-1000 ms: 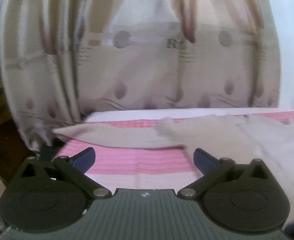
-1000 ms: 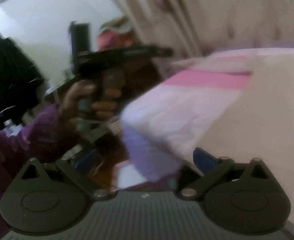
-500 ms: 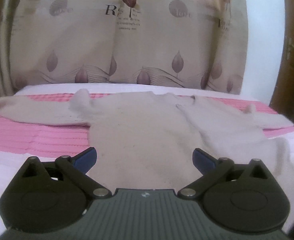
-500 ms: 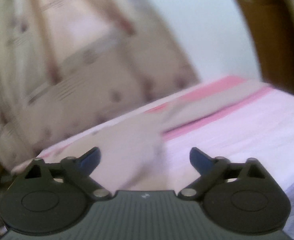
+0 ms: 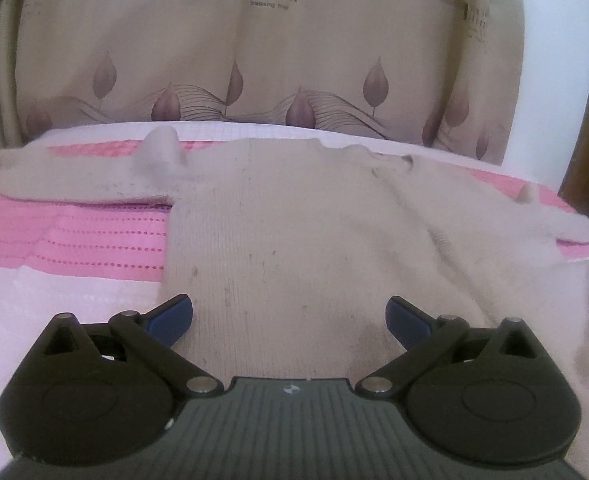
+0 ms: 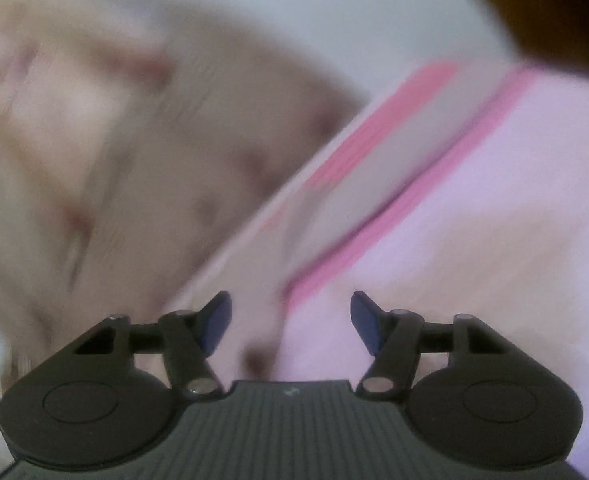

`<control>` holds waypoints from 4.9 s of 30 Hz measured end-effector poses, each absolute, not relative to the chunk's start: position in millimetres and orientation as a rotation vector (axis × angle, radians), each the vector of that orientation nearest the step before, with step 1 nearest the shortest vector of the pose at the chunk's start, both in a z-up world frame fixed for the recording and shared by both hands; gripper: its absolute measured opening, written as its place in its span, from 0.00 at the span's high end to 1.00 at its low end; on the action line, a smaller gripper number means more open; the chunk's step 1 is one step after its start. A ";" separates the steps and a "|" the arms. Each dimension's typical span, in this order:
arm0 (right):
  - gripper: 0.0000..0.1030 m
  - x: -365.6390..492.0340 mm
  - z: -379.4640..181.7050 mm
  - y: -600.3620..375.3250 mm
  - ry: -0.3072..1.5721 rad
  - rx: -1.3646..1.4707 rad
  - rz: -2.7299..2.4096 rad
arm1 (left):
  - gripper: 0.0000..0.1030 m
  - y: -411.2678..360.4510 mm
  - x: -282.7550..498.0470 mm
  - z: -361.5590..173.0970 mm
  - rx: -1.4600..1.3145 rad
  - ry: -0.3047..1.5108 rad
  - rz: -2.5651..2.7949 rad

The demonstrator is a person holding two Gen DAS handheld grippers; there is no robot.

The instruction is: Fold small clothes

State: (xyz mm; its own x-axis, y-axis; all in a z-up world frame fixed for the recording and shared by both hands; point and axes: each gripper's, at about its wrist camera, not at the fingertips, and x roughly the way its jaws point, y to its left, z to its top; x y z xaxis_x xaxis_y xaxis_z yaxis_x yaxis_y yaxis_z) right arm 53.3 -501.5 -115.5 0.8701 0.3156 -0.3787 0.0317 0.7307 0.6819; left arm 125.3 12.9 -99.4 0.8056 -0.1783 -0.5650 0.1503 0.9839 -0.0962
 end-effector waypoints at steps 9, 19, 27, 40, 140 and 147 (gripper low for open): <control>0.41 -1.8 -149.3 -370.1 0.603 0.380 0.356 | 0.01 10.9 132.4 -101.0 -0.058 0.645 -0.174; 0.89 -47.8 -138.5 -368.2 0.598 0.482 0.203 | 0.01 11.1 130.8 -99.4 -0.072 0.645 -0.159; 0.89 -66.6 -156.0 -380.1 0.668 0.550 0.115 | 0.00 5.9 124.0 -99.3 -0.015 0.645 -0.213; 0.21 7.2 -101.7 -573.7 0.249 0.853 -0.044 | 0.00 -5.5 123.9 -97.0 -0.004 0.585 -0.236; 0.91 323.5 -121.6 -209.4 0.516 1.095 0.409 | 0.00 48.1 132.1 -103.4 -0.391 0.574 -0.243; 0.88 340.6 -145.5 -165.6 0.695 1.068 0.554 | 0.00 51.8 130.4 -103.9 -0.415 0.568 -0.246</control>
State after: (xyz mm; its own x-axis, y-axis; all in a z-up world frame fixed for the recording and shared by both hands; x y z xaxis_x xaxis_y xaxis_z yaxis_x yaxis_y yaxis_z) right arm 340.6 -165.6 -145.5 0.6650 0.7070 -0.2407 -0.0770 0.3855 0.9195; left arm 130.4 51.8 -103.9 0.8171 -0.3366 -0.4680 0.1116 0.8888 -0.4445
